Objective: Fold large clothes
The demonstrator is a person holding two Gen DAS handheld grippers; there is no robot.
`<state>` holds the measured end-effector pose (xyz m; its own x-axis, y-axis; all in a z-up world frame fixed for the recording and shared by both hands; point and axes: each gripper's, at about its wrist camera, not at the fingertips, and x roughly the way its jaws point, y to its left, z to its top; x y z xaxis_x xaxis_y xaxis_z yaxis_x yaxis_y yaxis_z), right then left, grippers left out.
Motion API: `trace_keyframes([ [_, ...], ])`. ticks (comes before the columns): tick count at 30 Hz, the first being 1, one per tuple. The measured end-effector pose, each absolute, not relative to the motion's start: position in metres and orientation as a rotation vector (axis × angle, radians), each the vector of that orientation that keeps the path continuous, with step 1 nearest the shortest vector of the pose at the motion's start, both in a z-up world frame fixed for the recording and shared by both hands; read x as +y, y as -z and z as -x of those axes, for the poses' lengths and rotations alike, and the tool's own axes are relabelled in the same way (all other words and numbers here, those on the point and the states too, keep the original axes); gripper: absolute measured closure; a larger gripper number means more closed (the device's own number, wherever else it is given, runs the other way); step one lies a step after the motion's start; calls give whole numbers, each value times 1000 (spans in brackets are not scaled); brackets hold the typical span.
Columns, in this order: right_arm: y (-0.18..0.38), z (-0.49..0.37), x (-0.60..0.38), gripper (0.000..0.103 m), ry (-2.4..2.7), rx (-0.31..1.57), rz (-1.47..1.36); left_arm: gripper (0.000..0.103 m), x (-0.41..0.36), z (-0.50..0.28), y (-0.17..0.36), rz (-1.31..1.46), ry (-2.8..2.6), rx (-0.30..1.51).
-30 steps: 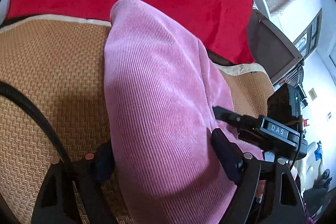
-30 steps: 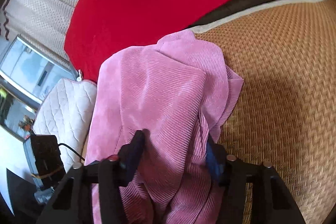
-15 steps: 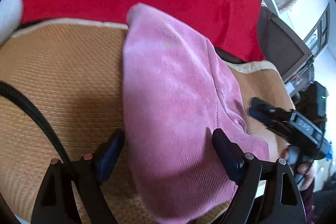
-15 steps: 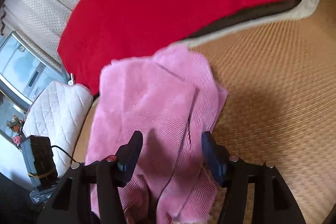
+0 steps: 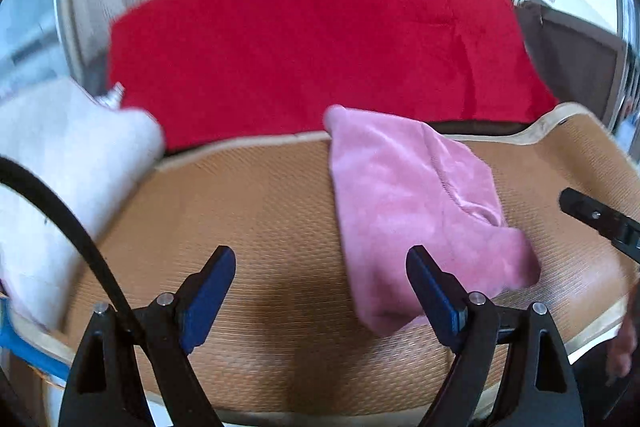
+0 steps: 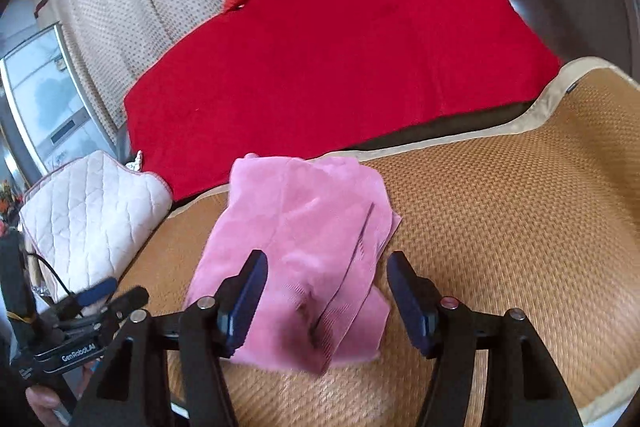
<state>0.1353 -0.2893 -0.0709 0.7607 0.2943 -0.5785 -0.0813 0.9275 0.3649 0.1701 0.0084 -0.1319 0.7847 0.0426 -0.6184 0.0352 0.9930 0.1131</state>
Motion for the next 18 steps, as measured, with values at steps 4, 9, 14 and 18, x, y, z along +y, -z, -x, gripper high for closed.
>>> trace_keyframes([
  [4, 54, -109, -280, 36, -209, 666, -305, 15, 11, -145, 111, -152, -49, 615],
  [9, 31, -81, -265, 36, -206, 655, -256, 11, 14, -114, 85, -170, -104, 538],
  [14, 8, -59, -257, 36, -214, 645, -238, 11, 17, -93, 64, -151, -101, 491],
  [18, -7, -43, -250, 36, -195, 639, -220, 11, 19, -78, 54, -145, -111, 463],
])
